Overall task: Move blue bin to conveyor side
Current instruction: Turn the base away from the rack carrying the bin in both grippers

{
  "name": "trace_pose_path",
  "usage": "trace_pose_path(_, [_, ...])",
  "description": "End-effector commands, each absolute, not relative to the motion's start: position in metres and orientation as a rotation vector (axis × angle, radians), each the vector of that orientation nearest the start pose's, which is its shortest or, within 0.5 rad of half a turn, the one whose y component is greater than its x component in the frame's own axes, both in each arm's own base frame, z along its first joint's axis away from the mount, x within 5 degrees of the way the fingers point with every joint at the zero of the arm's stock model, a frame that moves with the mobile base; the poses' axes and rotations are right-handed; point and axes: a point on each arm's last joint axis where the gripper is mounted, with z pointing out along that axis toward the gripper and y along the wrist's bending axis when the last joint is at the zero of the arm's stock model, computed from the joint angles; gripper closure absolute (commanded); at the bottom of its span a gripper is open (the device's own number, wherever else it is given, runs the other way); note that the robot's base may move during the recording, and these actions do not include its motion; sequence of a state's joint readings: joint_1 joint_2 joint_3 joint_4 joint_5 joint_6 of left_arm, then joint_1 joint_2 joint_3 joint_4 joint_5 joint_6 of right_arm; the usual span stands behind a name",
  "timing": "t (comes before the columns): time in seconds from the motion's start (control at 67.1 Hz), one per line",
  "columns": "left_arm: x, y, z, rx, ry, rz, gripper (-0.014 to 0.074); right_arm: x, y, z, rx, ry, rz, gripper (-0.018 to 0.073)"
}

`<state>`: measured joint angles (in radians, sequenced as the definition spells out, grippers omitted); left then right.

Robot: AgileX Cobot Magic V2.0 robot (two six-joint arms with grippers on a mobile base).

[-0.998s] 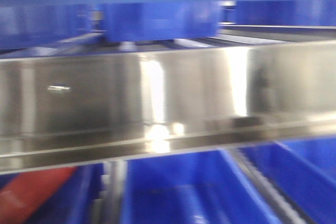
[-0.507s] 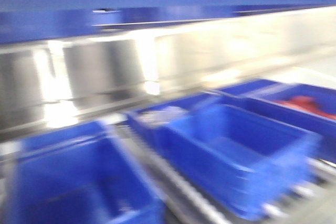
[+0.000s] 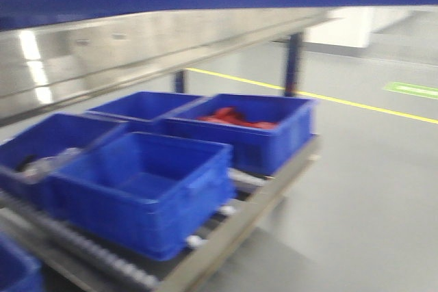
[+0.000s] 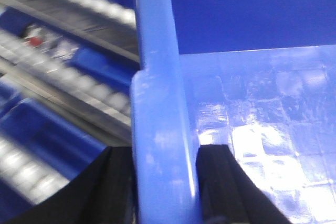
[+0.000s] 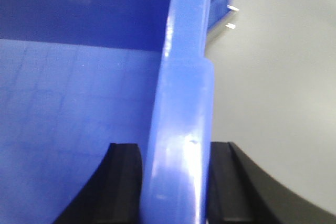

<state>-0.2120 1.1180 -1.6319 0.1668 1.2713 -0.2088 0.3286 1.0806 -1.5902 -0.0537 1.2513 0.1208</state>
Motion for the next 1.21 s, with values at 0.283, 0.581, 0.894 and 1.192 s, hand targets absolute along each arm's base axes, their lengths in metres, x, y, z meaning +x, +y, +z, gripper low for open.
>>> trace_pose_path(0.283, [0.1708,-0.0163,0.5148,-0.027,2.089,0.038,0.0615,0.1572,0.0410,0.5081,-0.219,2.093,0.097,0.0637])
trace_pose_path(0.581, [0.1708,-0.0163,0.5148,-0.027,2.089,0.038,0.0615,0.1572,0.0410,0.5081,-0.219,2.093,0.097,0.0637])
trace_pose_path(0.894, [0.1708,-0.0163,0.5148,-0.027,2.089,0.038,0.0615,0.1572,0.0410,0.5081,-0.219,2.093,0.097,0.0637])
trace_pose_path(1.192, [0.1708,-0.0163,0.5148,-0.027,2.089,0.038,0.0615,0.1572,0.0410,0.5081,-0.219,2.093,0.097,0.0637])
